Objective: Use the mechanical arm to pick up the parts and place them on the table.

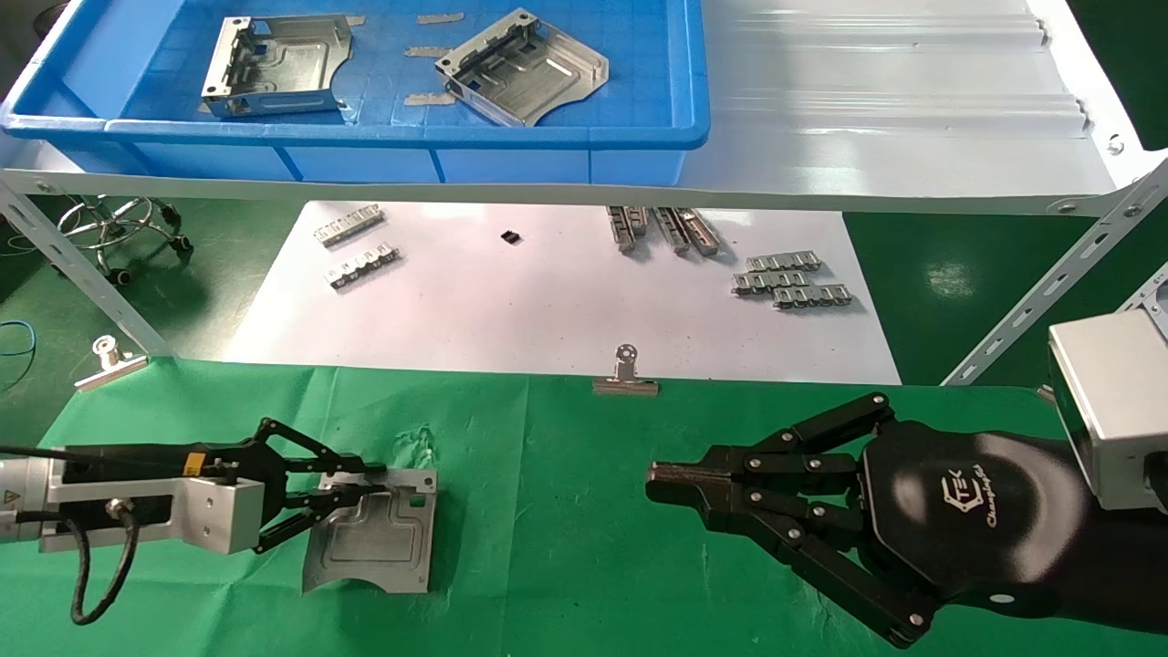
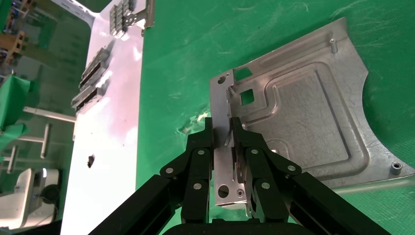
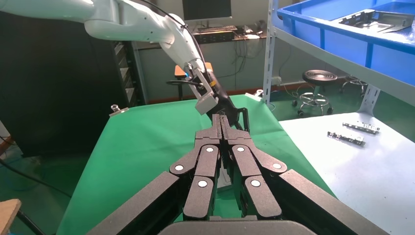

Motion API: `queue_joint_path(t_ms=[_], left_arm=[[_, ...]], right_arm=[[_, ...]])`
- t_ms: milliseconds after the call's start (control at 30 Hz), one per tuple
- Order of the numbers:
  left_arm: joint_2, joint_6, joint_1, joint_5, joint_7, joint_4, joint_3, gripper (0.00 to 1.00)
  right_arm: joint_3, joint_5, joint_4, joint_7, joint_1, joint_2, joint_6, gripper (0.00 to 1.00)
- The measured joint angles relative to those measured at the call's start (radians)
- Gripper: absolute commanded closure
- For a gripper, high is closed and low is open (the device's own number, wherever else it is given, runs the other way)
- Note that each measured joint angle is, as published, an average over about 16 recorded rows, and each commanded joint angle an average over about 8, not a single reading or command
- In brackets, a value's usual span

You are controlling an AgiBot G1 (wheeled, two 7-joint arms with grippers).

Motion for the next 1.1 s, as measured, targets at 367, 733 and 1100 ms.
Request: queue_joint_path(t_ms=[367,733,1100], left_arm=[[0.032,0.01,-0.02,0.011,0.052,0.079,0.005,0.0],[0.026,0.085,-0.054,-0.014,-0.041,0.115,-0.002,0.0],[-0.019,0.155,-0.029,-0.105,-0.332,0.001,-0.044,0.0]], right_arm=[[0.0,0.0,0.0,0.0,0.0,0.0,0.0,1.0],[0.0,0.0,0.0,0.0,0.0,0.0,0.0,1.0],[0.0,0.0,0.0,0.0,0.0,0.0,0.0,0.47]])
